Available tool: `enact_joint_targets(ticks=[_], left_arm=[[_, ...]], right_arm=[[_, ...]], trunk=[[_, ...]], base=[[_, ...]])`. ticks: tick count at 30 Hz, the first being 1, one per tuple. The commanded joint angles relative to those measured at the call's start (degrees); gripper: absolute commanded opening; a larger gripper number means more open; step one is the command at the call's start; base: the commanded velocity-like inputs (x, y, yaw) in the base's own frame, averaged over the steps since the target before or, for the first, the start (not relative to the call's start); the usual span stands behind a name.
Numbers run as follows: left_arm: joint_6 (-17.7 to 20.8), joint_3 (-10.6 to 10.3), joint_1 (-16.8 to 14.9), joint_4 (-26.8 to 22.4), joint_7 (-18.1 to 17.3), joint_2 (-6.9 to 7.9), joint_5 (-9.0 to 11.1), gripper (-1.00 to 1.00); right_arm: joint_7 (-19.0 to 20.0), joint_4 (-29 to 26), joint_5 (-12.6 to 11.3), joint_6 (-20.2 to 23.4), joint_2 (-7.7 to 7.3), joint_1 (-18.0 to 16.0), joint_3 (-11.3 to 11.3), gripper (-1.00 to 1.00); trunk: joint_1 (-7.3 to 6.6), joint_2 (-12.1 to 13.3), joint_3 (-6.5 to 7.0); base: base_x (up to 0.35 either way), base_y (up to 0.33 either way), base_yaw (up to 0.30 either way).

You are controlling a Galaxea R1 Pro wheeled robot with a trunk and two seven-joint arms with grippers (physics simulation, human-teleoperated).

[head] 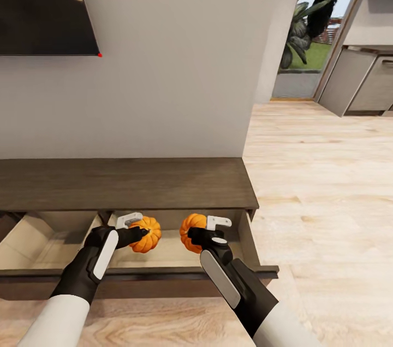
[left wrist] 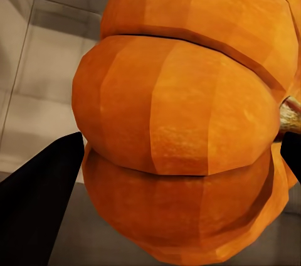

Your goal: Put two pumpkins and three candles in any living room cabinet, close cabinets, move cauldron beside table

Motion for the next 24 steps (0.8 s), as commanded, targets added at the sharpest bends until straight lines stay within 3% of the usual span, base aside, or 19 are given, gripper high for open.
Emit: enact_joint_targets(ticks=[1, 17, 24], left_arm=[[0.2, 0.0, 0.0, -0.1, 0.5, 0.02, 0.6, -1.00], [0.2, 0.0, 0.0, -0.1, 0.5, -0.02, 0.6, -1.00], [0.2, 0.0, 0.0, -0.1, 0.5, 0.00, 0.6, -1.00]], right_arm=[[-0.4, -0.1, -0.3, 0.1, 0.00, -0.1, 0.1, -1.00], [-0.4, 0.0, -0.3, 0.1, 0.00, -0.1, 0.1, -1.00], [-0.4, 0.0, -0.3, 0.1, 0.00, -0.1, 0.1, -1.00]], trunk=[[0.21, -0.4, -0.23], [3.73, -6.9, -3.10], [3.73, -6.9, -3.10]], base=[[0.000, 0.000, 0.000], [0.000, 0.000, 0.000], [0.015, 0.000, 0.000]])
